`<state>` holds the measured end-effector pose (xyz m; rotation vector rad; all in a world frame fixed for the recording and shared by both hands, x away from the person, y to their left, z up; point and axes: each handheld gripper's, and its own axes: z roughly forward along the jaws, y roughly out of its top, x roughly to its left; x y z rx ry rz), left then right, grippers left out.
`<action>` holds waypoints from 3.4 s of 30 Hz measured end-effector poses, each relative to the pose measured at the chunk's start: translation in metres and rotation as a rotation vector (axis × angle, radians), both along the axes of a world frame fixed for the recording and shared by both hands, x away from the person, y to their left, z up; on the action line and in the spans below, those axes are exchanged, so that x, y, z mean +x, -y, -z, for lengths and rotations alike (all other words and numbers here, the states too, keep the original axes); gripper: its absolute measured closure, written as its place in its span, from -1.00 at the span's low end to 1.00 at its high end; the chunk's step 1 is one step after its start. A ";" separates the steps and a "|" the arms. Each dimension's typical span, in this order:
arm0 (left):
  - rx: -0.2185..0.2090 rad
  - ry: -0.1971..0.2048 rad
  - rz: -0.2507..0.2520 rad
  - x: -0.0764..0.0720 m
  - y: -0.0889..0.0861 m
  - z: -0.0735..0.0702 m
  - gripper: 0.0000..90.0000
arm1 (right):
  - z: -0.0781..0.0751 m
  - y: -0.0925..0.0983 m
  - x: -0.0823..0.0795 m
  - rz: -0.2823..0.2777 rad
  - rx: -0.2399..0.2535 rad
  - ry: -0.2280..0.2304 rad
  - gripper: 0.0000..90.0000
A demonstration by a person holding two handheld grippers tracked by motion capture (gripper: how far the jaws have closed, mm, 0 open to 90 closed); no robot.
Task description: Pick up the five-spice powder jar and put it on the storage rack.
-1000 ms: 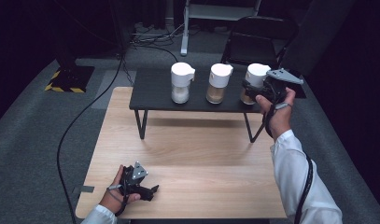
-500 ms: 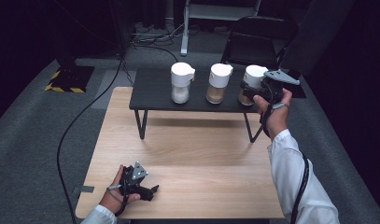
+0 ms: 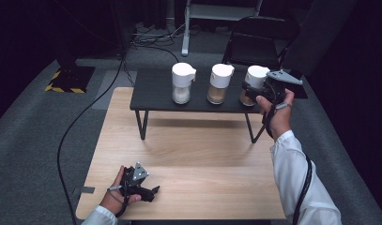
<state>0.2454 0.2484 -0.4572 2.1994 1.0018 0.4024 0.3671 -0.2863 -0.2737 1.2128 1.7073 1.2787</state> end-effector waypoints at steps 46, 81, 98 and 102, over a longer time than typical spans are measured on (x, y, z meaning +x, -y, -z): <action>0.000 0.000 0.001 0.000 0.000 0.000 -0.99 | 0.022 -0.007 -0.003 -0.014 -0.102 0.030 -0.97; 0.000 0.000 0.001 0.000 0.000 0.000 -0.99 | 0.049 0.002 -0.058 -0.038 -0.181 0.150 -0.97; -0.001 0.000 0.000 0.000 0.000 0.000 -0.99 | 0.073 0.004 -0.083 -0.066 -0.285 0.177 -0.98; -0.001 0.000 -0.001 0.000 0.000 0.000 -0.99 | 0.077 0.007 -0.087 -0.078 -0.285 0.171 -0.98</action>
